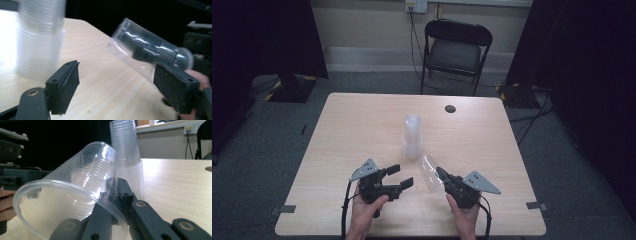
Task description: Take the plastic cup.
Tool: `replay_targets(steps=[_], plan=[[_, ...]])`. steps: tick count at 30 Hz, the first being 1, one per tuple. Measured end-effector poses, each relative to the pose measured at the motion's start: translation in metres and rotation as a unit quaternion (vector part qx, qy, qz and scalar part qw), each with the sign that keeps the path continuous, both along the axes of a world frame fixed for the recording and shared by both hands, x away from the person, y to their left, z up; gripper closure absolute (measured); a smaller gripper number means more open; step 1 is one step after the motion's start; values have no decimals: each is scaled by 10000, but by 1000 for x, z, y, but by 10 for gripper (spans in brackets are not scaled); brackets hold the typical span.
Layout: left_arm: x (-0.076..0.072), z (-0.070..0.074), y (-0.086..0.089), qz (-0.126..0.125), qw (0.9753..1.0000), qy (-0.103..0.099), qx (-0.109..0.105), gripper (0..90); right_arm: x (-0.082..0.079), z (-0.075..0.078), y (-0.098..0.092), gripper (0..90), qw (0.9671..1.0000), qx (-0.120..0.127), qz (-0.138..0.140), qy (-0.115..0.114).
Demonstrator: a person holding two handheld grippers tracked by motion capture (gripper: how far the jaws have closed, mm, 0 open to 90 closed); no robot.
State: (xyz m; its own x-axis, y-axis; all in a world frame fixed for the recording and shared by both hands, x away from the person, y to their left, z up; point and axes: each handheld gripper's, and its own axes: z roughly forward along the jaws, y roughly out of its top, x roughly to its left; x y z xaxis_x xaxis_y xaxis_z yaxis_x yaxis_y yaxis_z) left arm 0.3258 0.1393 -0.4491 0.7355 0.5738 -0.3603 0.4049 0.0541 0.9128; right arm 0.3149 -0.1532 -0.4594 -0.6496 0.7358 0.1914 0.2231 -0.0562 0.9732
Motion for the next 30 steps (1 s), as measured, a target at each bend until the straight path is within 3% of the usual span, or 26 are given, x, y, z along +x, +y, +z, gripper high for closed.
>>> replay_targets(steps=[2, 5, 11, 16, 20, 23, 25, 30], plan=[[-1, 0, 1, 156, 9998, -116, 13, 208, 1, 1, 0, 893, 9999, -33, 45, 108], [-1, 2, 3, 328, 9988, -223, 274, 205, 1, 3, 0, 893, 9996, -173, 65, 227], [-4, 1, 2, 126, 9961, -418, 766, 188, 3, 8, 5, 892, 9976, -475, 158, 476], [-6, 1, 1, 1, 9950, -398, 916, 175, 4, 10, 8, 894, 9946, -680, 390, 675], [-9, 1, -1, -198, 9911, -647, 1144, 174, 6, 11, 9, 895, 9921, -734, 523, 870], [-10, 1, -4, -206, 9882, -807, 1288, 170, 7, 12, 8, 894, 9904, -761, 591, 995], [-11, 2, -6, -153, 9825, -967, 1585, 187, 8, 13, 8, 893, 9889, -790, 651, 1080], [-13, -1, -13, -287, 9751, -1181, 1855, 192, 11, 17, 8, 894, 9843, -874, 852, 1273]])
